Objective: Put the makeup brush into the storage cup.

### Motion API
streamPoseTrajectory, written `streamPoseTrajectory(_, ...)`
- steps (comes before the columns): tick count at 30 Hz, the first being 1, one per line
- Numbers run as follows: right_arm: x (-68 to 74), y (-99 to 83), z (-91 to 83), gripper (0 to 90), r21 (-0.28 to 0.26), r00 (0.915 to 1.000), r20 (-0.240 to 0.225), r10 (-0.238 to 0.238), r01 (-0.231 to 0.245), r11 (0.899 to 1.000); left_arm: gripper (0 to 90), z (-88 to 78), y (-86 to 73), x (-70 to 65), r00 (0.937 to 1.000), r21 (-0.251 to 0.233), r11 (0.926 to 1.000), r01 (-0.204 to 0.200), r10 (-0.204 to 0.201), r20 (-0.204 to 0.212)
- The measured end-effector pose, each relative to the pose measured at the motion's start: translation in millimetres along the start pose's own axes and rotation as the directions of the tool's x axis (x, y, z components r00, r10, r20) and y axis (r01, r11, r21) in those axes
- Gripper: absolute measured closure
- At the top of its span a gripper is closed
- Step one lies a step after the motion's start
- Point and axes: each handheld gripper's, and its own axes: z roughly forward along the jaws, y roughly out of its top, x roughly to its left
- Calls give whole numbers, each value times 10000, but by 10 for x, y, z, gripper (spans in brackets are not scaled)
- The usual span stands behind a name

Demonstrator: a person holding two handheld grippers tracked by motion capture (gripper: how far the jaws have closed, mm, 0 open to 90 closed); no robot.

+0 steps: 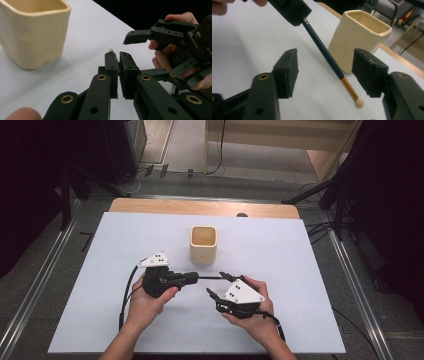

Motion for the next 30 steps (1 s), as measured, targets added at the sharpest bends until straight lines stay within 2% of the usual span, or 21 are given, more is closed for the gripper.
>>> streamPoseTrajectory(3,-30,-2,-21,275,145,9960,-71,893,-892,9959,864,-23,-11,-8,9998,-299,9995,-73,67,-213)
streamPoseTrajectory(7,-47,-15,-23,110,42,9850,51,1725,-1726,9850,864,-39,-15,-11,9993,-500,9985,-227,211,-325)
streamPoseTrajectory(10,-89,-17,-18,19,51,9674,-150,2530,-2529,9675,864,-50,-23,-12,9990,-676,9974,-250,223,-397)
streamPoseTrajectory(13,-115,-30,-15,0,66,9482,-40,3177,-3177,9482,864,-53,-29,-18,9984,-786,9963,-356,320,-469)
streamPoseTrajectory(16,-133,-53,-21,0,-22,9157,3,4018,-4018,9157,865,-59,-33,-21,9980,-936,9947,-413,366,-518)
streamPoseTrajectory(19,-130,-72,-26,0,-127,8743,-77,4853,-4853,8742,864,-73,-34,-35,9974,-1085,9929,-489,428,-580)
streamPoseTrajectory(22,-103,-44,-20,0,-182,8621,45,5067,-5065,8620,865,-88,-39,-55,9965,-1283,9900,-583,501,-663)
streamPoseTrajectory(23,-97,-27,-21,0,-204,8549,69,5188,-5186,8548,865,-88,-43,-62,9962,-1336,9891,-619,530,-691)
streamPoseTrajectory(24,-95,-13,-23,0,-265,8438,53,5366,-5363,8436,865,-86,-48,-66,9958,-1371,9884,-657,562,-721)
streamPoseTrajectory(25,-95,-1,-24,0,-344,8289,32,5594,-5590,8285,865,-84,-53,-66,9955,-1400,9879,-669,568,-755)
streamPoseTrajectory(27,-86,13,-23,0,-511,7934,-115,6085,-6083,7921,864,-80,-64,-63,9952,-1507,9863,-669,551,-813)
streamPoseTrajectory(30,-46,21,-4,18,-763,7491,-167,6622,-6613,7462,864,-84,-78,-59,9949,-1679,9835,-674,535,-860)
